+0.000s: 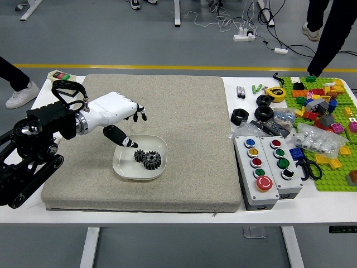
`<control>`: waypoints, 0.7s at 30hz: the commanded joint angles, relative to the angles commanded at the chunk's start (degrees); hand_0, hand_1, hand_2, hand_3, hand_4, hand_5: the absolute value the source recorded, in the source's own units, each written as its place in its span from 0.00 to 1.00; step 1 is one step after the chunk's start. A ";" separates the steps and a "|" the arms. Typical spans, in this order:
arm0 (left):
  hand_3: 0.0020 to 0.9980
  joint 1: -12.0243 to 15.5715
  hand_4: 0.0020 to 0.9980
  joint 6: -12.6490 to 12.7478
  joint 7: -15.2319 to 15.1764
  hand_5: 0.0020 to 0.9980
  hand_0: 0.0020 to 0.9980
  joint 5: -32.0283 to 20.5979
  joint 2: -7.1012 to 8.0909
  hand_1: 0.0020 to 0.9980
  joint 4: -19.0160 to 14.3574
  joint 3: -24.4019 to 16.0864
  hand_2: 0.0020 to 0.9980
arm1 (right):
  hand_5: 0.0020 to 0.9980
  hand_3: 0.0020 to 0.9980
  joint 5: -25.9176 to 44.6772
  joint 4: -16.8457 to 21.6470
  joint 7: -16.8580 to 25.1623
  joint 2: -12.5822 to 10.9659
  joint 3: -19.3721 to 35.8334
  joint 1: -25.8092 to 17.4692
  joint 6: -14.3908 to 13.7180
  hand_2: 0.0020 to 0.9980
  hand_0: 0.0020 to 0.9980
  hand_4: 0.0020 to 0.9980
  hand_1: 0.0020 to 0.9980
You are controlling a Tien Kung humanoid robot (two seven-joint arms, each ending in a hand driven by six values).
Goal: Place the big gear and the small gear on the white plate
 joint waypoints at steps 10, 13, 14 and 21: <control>0.59 5.29 0.87 14.02 2.21 0.30 0.35 -2.24 -3.58 0.51 2.36 -12.77 0.58 | 0.79 0.82 0.22 0.03 -0.14 0.12 -0.29 -0.65 0.16 0.84 0.76 1.00 0.79; 0.59 7.11 0.87 16.19 2.01 0.30 0.35 -8.46 -4.02 0.51 2.34 -15.74 0.58 | 0.79 0.82 0.26 0.04 -0.20 0.21 -0.31 -0.92 0.17 0.84 0.76 1.00 0.79; 0.73 7.97 0.91 16.45 2.25 0.49 0.51 -11.07 -4.23 0.68 2.39 -16.79 0.76 | 0.79 0.82 0.29 0.02 -0.21 0.26 -0.37 -1.05 0.17 0.84 0.76 1.00 0.79; 0.84 12.41 0.94 13.11 3.82 0.64 0.68 -27.83 -5.05 0.79 1.76 -20.92 0.88 | 0.79 0.82 0.66 -0.03 -0.27 0.48 -0.67 -1.51 0.14 0.84 0.76 1.00 0.79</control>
